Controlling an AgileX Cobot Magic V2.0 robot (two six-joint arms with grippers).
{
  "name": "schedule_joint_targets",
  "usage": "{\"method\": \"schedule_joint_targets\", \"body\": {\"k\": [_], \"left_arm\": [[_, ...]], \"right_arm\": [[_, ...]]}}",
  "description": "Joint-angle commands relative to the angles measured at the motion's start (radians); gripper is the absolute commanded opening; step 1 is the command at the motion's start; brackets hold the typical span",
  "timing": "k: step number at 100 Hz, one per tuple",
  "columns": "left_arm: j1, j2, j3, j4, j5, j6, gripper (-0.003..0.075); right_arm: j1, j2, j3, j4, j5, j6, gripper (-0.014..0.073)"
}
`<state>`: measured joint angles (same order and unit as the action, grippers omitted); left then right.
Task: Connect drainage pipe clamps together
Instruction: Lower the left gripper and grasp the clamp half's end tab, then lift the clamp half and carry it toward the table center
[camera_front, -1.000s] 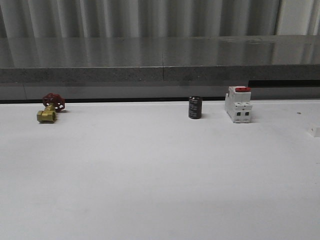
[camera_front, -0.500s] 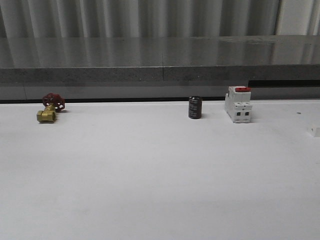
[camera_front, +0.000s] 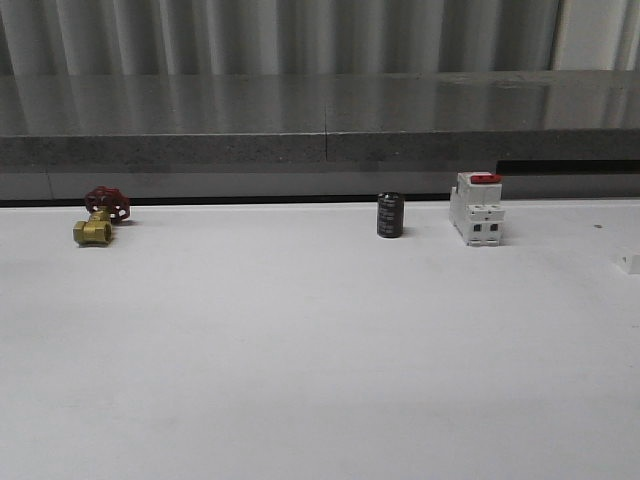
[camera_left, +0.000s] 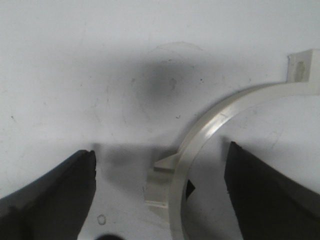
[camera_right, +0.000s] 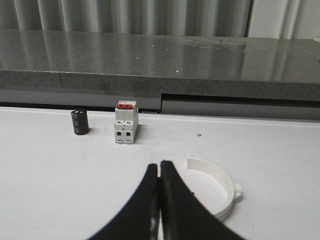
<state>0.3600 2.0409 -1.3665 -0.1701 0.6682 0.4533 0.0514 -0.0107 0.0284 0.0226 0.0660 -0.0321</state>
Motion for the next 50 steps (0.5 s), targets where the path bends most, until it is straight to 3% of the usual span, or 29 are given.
{"method": "schedule_joint_targets", "body": {"k": [1, 29, 50], "left_arm": [[0.001, -0.048, -0.029, -0.012, -0.031, 0.009, 0.0456], [0.001, -0.048, -0.029, -0.012, -0.012, 0.009, 0.0136], [-0.001, -0.05, -0.029, -0.049, 0.008, 0.009, 0.0094]], "right_arm": [[-0.008, -0.018, -0.019, -0.001, -0.077, -0.003, -0.0065], [-0.008, -0.018, -0.019, -0.001, -0.077, -0.003, -0.0065], [-0.008, -0.018, -0.019, -0.001, -0.077, -0.003, -0.0065]]}}
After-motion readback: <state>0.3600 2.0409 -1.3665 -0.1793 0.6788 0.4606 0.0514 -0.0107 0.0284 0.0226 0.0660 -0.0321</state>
